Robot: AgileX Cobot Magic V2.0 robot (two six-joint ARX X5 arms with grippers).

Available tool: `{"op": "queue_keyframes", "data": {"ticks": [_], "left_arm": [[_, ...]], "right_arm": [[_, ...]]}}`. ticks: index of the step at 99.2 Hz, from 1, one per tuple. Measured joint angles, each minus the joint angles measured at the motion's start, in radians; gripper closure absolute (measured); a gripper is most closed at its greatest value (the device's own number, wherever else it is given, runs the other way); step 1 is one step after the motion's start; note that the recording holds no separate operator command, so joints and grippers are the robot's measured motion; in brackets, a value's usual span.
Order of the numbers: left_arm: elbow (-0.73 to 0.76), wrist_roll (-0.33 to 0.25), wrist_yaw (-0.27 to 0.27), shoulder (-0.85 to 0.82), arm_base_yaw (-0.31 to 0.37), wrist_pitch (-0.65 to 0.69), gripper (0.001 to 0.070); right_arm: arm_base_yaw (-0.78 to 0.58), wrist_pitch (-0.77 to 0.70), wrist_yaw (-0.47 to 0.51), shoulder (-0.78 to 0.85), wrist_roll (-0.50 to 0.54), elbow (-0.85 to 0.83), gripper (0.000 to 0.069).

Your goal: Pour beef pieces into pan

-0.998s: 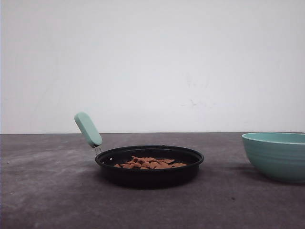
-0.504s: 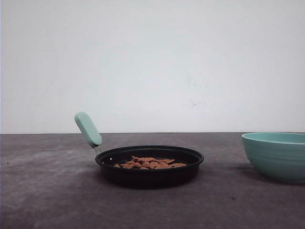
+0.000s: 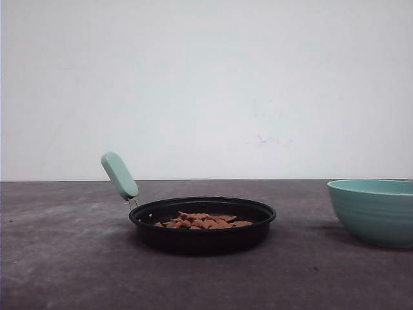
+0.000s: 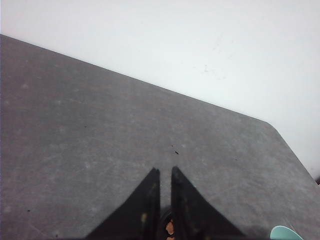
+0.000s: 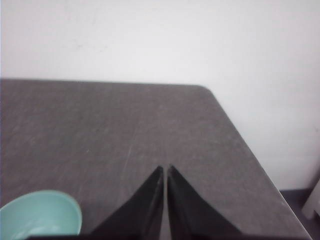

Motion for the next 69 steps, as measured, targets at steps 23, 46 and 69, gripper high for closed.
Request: {"op": "queue_keyframes", "data": {"ticks": [23,46,69], "left_arm": [[0.000,0.000,-0.001,0.000,0.000,0.000,0.0696],[0.000,0.000,-0.002,0.000,0.000,0.000,0.0696],[0.000,0.000,-0.002,0.000,0.000,0.000,0.0696]], "right_arm": [[-0.022,0.242,-0.084,-0.010,0.036,-0.317,0.0681],[0.002,0.249,-0.085,-0.011,0.120,-0.423,0.0681],[0.009,0.261,-0.091,-0.012,0.178,-0.465,0.0681]]}}
